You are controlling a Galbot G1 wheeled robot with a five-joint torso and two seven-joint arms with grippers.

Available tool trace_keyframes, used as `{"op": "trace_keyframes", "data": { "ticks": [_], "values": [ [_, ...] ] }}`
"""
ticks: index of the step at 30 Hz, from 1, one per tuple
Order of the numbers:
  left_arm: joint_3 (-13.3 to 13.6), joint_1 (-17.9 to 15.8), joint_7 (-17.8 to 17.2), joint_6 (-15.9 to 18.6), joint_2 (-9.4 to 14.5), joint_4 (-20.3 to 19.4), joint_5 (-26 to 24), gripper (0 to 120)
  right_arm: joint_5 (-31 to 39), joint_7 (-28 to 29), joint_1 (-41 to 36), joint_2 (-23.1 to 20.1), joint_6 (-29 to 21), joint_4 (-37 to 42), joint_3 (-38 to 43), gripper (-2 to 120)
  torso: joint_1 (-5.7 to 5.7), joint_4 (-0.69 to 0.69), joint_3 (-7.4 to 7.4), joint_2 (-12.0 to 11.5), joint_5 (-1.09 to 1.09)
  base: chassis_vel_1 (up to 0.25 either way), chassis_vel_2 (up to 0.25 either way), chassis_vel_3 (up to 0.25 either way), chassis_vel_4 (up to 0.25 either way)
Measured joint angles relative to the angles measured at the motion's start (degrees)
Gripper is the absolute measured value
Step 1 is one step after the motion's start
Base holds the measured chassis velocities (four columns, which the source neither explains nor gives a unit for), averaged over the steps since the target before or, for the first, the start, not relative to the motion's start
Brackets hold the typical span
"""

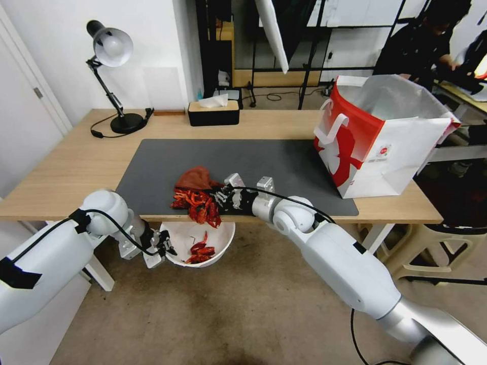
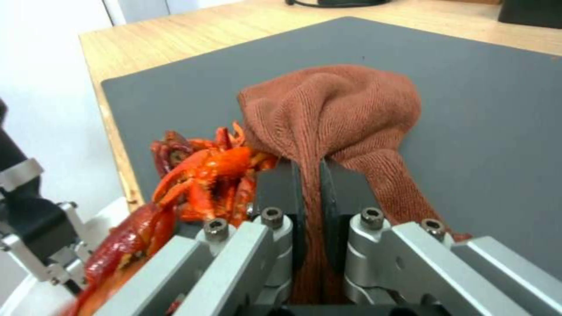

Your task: Sweep shrimp from table into container with towel, then put container into takeout bag.

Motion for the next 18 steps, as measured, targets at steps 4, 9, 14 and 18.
{"op": "trace_keyframes", "data": {
  "ticks": [4,9,14,18],
  "values": [
    [-0.1,0.2,0.0,0.0,0.0,-0.1,-0.1,0,-0.1,0.6,-0.9,0.0,-0.2,1.2,0.2,4,0.0,0.0,0.0,0.0,0.0,0.0,0.0,0.0,0.0],
    [-0.2,0.1,0.1,0.3,0.0,-0.3,-0.5,0,-0.5,1.1,-2.6,-0.2,-0.4,3.0,0.6,4,0.0,0.0,0.0,0.0,0.0,0.0,0.0,0.0,0.0],
    [-0.2,0.0,0.1,0.3,0.2,-0.4,-0.7,0,-0.8,1.4,-3.5,-0.5,-0.5,4.0,0.8,4,0.0,0.0,0.0,0.0,0.0,0.0,0.0,0.0,0.0],
    [-0.2,0.2,0.1,0.5,0.3,-0.6,-1.0,0,-0.8,1.8,-4.5,-1.1,-0.6,5.4,1.0,4,0.0,0.0,0.0,0.0,0.0,0.0,0.0,0.0,0.0]
  ]
}}
